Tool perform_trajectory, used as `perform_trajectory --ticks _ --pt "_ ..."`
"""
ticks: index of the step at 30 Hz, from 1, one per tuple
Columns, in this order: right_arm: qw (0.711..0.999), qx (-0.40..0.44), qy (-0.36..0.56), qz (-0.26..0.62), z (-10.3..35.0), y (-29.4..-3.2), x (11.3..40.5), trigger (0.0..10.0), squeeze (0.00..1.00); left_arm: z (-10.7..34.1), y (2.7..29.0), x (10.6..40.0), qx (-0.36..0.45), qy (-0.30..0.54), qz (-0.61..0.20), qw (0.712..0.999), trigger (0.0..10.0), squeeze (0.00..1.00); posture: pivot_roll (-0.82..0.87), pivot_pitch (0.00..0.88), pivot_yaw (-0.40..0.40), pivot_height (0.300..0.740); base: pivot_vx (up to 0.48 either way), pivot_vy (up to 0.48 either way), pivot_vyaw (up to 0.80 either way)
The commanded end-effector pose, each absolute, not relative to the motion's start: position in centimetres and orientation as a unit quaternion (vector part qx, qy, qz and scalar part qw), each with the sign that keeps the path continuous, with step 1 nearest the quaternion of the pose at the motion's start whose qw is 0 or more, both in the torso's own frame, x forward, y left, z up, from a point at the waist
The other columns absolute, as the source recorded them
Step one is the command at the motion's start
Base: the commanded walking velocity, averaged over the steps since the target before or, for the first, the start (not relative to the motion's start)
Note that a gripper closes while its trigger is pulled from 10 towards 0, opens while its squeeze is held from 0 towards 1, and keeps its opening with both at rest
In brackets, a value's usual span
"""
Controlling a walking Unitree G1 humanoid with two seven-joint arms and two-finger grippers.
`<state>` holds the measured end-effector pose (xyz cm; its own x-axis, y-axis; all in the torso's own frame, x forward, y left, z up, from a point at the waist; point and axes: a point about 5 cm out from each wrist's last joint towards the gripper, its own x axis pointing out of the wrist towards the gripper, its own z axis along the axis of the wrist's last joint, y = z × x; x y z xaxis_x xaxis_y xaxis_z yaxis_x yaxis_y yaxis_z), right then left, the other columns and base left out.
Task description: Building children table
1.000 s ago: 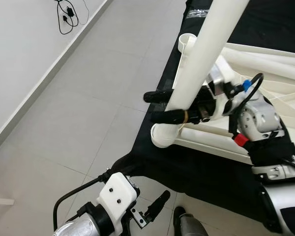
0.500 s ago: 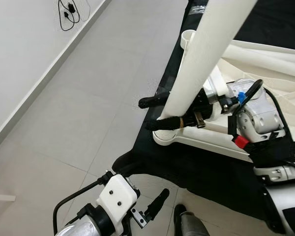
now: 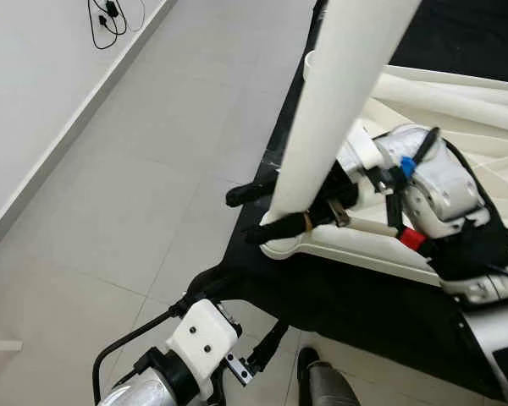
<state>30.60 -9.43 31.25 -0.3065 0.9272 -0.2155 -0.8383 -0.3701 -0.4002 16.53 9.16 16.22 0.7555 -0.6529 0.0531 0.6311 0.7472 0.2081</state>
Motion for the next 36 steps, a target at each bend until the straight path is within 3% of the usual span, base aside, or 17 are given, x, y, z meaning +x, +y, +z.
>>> perform_trajectory --ticks 1,10,17,21,23,27,33,35,36 --pt "0.526 -0.193 -0.083 0.824 30.3 -8.7 30.4 10.0 0.00 15.7 8.9 16.2 0.088 -0.053 -0.348 0.932 10.0 0.00 0.06 0.391 0.000 0.740 0.000 0.000 0.00" --pt "0.512 -0.194 -0.082 0.833 30.5 -8.6 30.1 10.0 0.00 15.7 8.7 16.3 0.088 -0.060 -0.343 0.933 10.0 0.00 0.05 0.394 -0.009 0.740 0.000 0.000 0.00" --pt "0.520 -0.196 -0.090 0.826 30.2 -7.9 30.5 10.0 0.00 15.7 8.7 16.3 0.088 -0.062 -0.343 0.933 10.0 0.00 0.05 0.397 -0.010 0.740 0.000 0.000 0.00" --pt "0.558 -0.203 -0.095 0.799 29.6 -7.7 31.0 10.0 0.00 15.7 8.7 16.4 0.088 -0.063 -0.341 0.934 10.0 0.00 0.05 0.398 -0.006 0.740 0.000 0.000 0.00" --pt "0.563 -0.202 -0.096 0.796 29.5 -7.7 31.0 10.0 0.00 15.7 8.7 16.4 0.088 -0.063 -0.341 0.934 10.0 0.00 0.05 0.398 -0.006 0.740 0.000 0.000 0.00" --pt "0.609 -0.199 -0.098 0.762 29.3 -7.9 31.1 10.0 0.00 15.6 8.7 16.5 0.089 -0.065 -0.340 0.934 10.0 0.00 0.04 0.394 -0.008 0.740 0.000 0.000 0.00" --pt "0.641 -0.202 -0.100 0.734 29.2 -8.4 31.0 10.0 0.00 15.6 8.7 16.7 0.090 -0.066 -0.339 0.934 10.0 0.00 0.03 0.390 -0.005 0.740 0.000 0.000 0.00" --pt "0.675 -0.207 -0.099 0.701 29.2 -8.6 31.1 10.0 0.00 15.6 8.7 16.8 0.090 -0.067 -0.338 0.934 10.0 0.00 0.03 0.386 -0.005 0.740 0.000 0.000 0.00" --pt "0.675 -0.207 -0.099 0.701 29.2 -8.6 31.1 10.0 0.00 15.6 8.7 16.8 0.090 -0.067 -0.338 0.934 10.0 0.00 0.03 0.386 -0.005 0.740 0.000 0.000 0.00"
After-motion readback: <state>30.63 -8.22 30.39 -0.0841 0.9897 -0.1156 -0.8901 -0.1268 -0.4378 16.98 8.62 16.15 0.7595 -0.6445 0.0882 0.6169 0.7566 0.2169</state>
